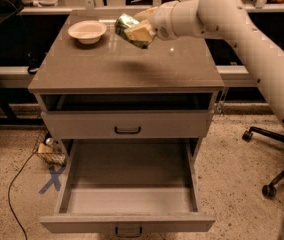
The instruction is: Pick green can from middle drawer and place on counter
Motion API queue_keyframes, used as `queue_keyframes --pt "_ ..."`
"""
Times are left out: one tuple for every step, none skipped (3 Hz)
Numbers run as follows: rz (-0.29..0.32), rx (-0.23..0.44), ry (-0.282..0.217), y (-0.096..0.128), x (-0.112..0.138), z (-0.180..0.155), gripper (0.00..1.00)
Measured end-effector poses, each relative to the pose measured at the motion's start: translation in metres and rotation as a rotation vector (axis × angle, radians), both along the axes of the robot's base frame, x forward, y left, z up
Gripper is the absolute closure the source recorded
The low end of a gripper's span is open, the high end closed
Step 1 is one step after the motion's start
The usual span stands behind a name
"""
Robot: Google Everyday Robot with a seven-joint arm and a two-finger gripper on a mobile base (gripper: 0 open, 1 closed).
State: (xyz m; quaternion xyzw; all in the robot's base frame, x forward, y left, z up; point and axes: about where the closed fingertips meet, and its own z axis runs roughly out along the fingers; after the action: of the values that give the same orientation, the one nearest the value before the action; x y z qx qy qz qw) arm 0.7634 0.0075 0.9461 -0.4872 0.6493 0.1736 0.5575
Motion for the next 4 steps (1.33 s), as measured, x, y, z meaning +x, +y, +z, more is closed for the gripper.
queue_keyframes --pt "0.020 -0.015 0.032 0.015 0.000 -0.018 1.00" --pt "0.031 -0.022 0.060 0.025 0.002 -0.034 1.00" --pt "0.033 -0.021 0.067 0.030 0.004 -0.040 0.81" --pt "0.036 -0.012 0.076 0.032 0.006 -0.045 0.58"
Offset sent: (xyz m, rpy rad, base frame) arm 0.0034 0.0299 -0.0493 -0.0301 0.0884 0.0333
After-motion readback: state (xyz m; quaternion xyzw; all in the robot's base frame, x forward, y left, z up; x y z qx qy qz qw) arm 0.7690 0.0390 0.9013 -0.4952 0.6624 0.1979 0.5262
